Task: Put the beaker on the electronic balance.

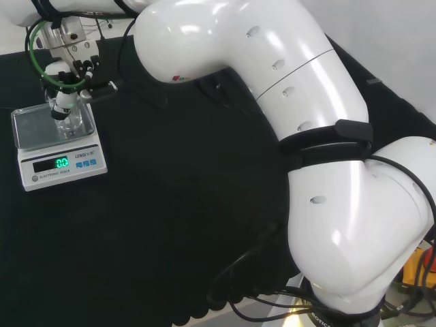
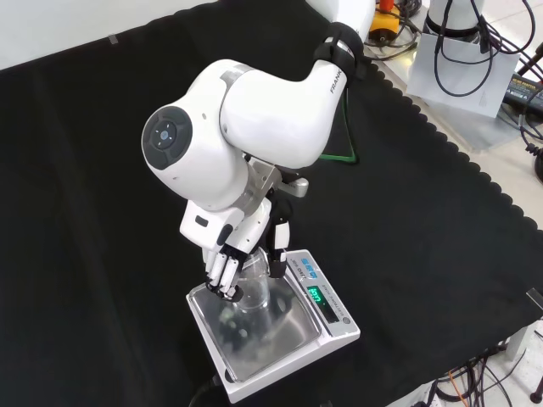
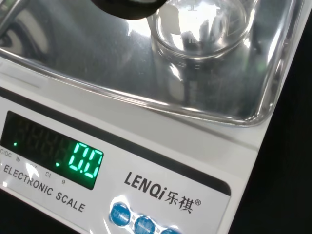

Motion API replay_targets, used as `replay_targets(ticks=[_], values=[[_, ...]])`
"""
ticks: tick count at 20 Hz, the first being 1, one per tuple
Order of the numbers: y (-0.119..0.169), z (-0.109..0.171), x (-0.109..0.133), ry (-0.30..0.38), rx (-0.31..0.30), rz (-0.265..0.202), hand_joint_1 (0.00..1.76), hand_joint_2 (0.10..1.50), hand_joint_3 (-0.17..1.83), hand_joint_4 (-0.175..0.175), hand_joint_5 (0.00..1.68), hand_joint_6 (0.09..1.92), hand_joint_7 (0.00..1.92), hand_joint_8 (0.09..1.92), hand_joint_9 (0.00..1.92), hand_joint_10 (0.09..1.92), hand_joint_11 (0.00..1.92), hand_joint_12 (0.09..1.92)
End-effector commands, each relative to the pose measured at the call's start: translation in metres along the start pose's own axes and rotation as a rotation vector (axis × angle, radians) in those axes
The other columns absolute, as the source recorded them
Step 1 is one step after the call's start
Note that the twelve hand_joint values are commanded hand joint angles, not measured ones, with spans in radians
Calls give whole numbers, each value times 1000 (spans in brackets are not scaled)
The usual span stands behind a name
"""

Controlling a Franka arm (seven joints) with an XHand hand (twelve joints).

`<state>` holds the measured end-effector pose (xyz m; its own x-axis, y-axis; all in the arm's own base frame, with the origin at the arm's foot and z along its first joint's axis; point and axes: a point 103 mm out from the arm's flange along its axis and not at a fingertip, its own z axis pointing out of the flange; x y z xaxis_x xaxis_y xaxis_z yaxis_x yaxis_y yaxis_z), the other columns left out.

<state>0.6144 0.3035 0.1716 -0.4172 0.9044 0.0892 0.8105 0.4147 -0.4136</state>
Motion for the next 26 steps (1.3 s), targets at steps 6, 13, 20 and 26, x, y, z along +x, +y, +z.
replay_targets(ticks=[6, 13, 20, 26], values=[[0, 3, 1, -2, 53, -12, 1147, 1055, -175, -23, 262, 1178, 469, 1143, 761, 1028, 674, 1296], [-9, -17, 0, -11, 50, -31, 847, 854, -175, 42, 57, 141, 103, 867, 371, 919, 123, 1524], [-40, -62, -10, -44, -13, -34, 753, 817, -175, 66, 0, 87, 0, 747, 197, 924, 0, 1529], [-74, -83, -30, -36, -69, -4, 747, 814, -175, 71, 0, 87, 0, 730, 178, 925, 0, 1520]])
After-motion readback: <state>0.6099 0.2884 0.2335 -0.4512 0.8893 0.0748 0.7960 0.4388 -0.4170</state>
